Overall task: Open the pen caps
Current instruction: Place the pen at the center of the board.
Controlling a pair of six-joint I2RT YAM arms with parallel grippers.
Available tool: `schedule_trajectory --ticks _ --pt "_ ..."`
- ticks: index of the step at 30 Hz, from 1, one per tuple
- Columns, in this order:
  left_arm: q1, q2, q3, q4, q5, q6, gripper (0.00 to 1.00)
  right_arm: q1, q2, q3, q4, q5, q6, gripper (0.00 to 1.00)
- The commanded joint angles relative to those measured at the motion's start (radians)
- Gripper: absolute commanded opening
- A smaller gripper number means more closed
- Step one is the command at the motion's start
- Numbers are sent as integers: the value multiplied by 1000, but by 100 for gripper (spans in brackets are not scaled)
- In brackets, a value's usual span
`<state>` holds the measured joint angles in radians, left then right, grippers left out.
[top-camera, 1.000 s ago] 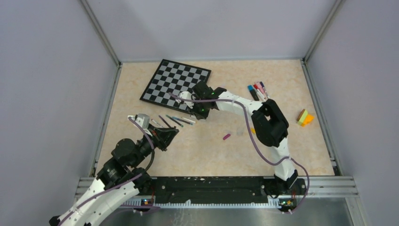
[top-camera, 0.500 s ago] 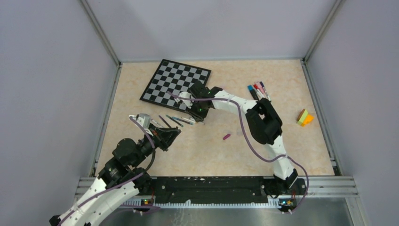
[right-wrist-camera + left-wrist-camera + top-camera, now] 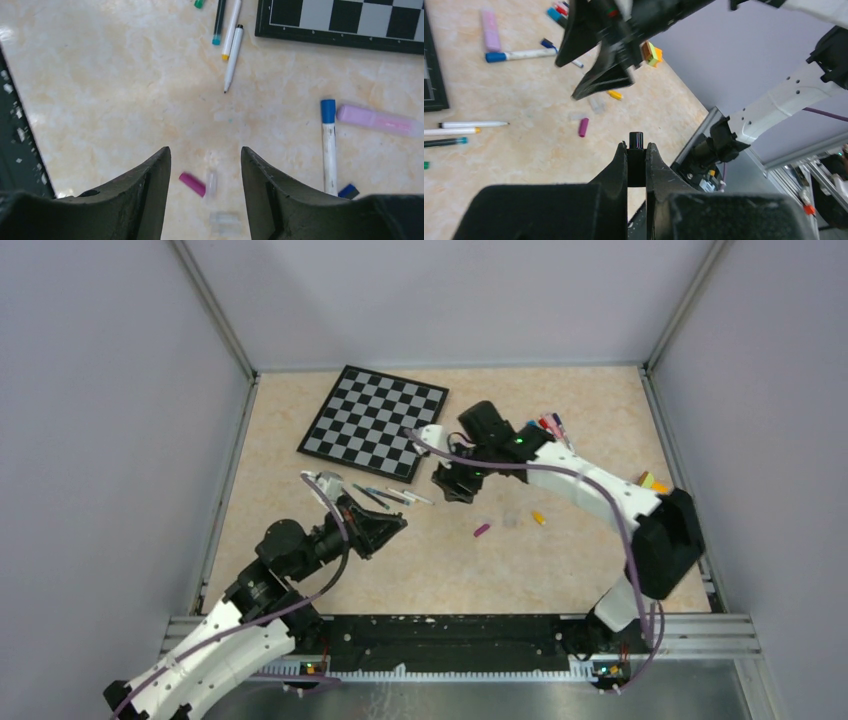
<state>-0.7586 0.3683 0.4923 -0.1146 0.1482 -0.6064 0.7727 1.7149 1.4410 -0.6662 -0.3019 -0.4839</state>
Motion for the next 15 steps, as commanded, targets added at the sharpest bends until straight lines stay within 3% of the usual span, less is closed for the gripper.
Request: schedule_trajectory --ticks 1,7,15 --pt "4 120 12 107 137 -53 0 -137 -219 -165 -22 -181 -68 53" --pt "-22 347 47 174 200 -97 0 -447 -454 -381 -5 -430 -5 53" --pt "-235 704 222 179 -12 -35 0 -747 -730 -649 208 -468 170 65"
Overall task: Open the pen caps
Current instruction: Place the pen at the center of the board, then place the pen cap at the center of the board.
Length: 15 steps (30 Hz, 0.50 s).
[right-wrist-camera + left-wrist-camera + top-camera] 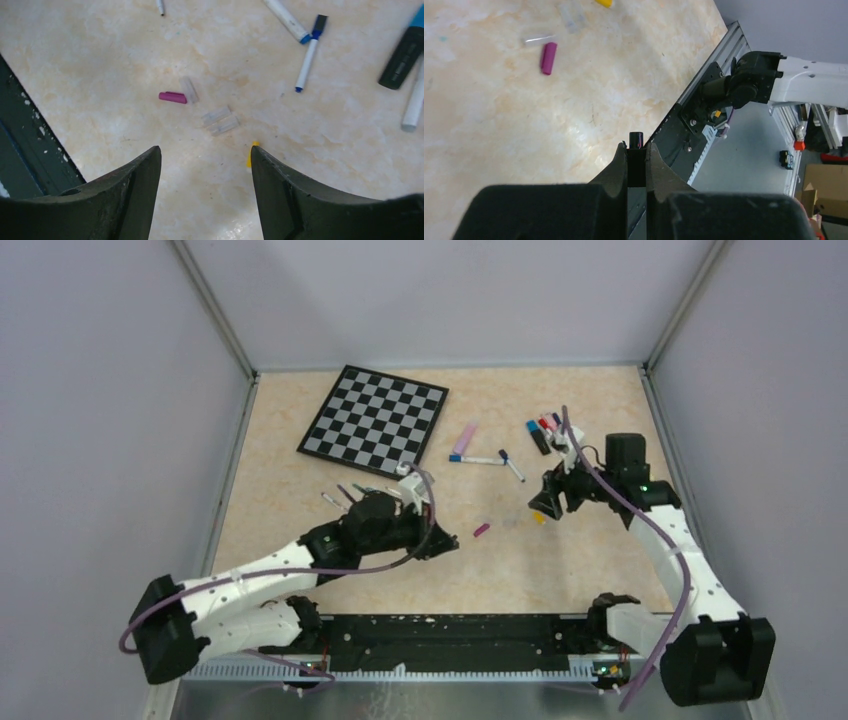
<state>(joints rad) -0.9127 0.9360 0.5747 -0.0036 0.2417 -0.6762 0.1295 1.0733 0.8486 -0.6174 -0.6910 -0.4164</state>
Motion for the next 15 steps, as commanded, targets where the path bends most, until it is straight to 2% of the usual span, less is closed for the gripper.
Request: schedule_trajectory --ticks 1,9,15 --pt "-97 197 170 65 -118 36 1 -138 -100 -76 183 -83 123 65" --pt "-176 639 454 34 -204 7 4 -317 -109 -119 235 -51 186 65" --pt "-186 880 672 -33 -278 0 7 -406 -114 -123 243 -21 213 65"
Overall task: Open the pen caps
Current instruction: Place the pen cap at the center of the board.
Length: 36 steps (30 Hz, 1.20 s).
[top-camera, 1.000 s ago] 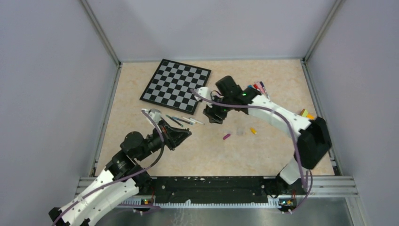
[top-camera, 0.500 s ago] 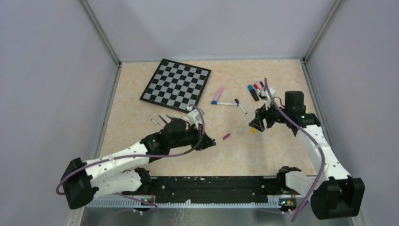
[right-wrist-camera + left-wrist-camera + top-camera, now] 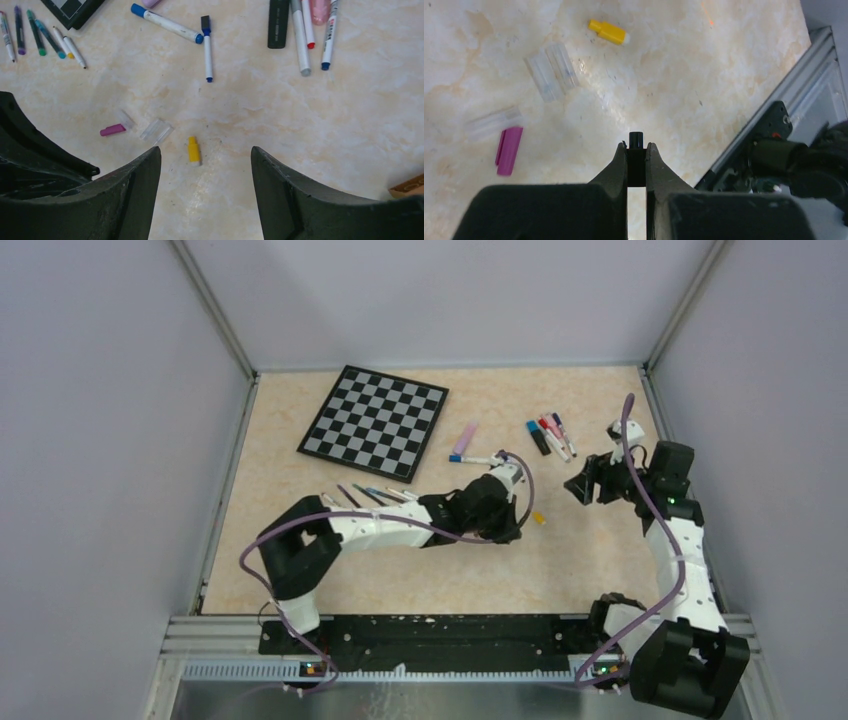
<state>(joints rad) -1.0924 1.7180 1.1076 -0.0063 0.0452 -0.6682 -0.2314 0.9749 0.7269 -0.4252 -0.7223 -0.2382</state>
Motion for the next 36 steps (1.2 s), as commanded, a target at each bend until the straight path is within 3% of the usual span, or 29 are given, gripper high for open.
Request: schedule_trajectory --ticks 1,8,13,19,30,36 --pt "-7 133 175 -46 -86 -9 8 -52 -13 0 50 14 38 65" --pt "-7 364 485 -273 -162 -62 9 -54 -9 8 47 28 40 65" --pt "-6 448 580 -329 -174 -83 11 -55 -10 11 45 35 37 65" --pt "-5 518 659 -375 -162 -65 15 -55 -12 11 42 34 35 65" --pt "-4 535 683 -409 -170 -63 39 -54 -13 9 42 33 33 65" --pt "-3 525 689 -404 -164 -59 40 -54 -12 6 42 31 30 65"
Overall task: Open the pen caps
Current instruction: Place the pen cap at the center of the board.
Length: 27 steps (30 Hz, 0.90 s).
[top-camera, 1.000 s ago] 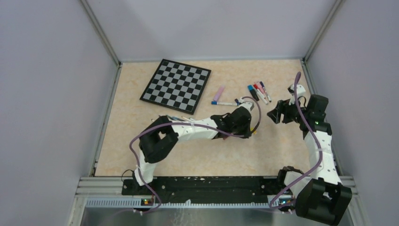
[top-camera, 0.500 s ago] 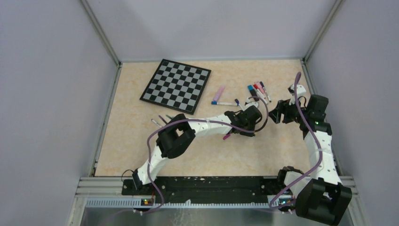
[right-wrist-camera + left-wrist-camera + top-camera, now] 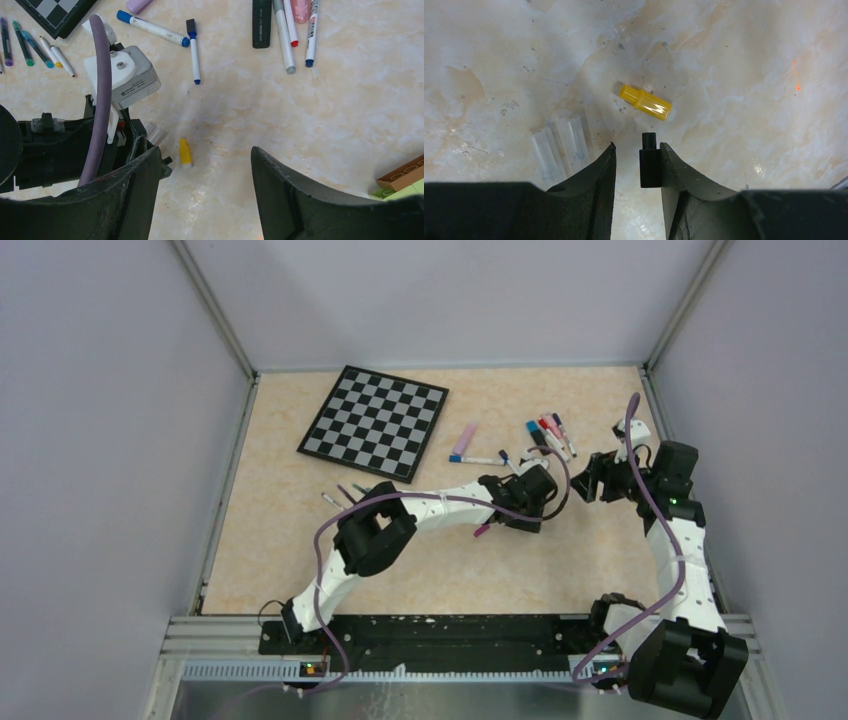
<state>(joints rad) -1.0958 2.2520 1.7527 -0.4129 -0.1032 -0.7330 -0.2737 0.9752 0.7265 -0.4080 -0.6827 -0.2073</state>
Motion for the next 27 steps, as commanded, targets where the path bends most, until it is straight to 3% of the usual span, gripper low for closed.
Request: schedule_trajectory --ticks 1,10,21,27 --pt "0 -13 44 2 -18 7 41 -13 -10 7 26 -9 -1 65" --pt "8 -68 22 50 22 7 41 -13 2 5 -1 -59 -41 65" --pt "45 -257 -243 309 91 81 47 -12 26 -7 -59 -200 -144 64" --pt "62 -334 -323 372 90 -9 47 -13 24 -19 -78 -265 -192 64"
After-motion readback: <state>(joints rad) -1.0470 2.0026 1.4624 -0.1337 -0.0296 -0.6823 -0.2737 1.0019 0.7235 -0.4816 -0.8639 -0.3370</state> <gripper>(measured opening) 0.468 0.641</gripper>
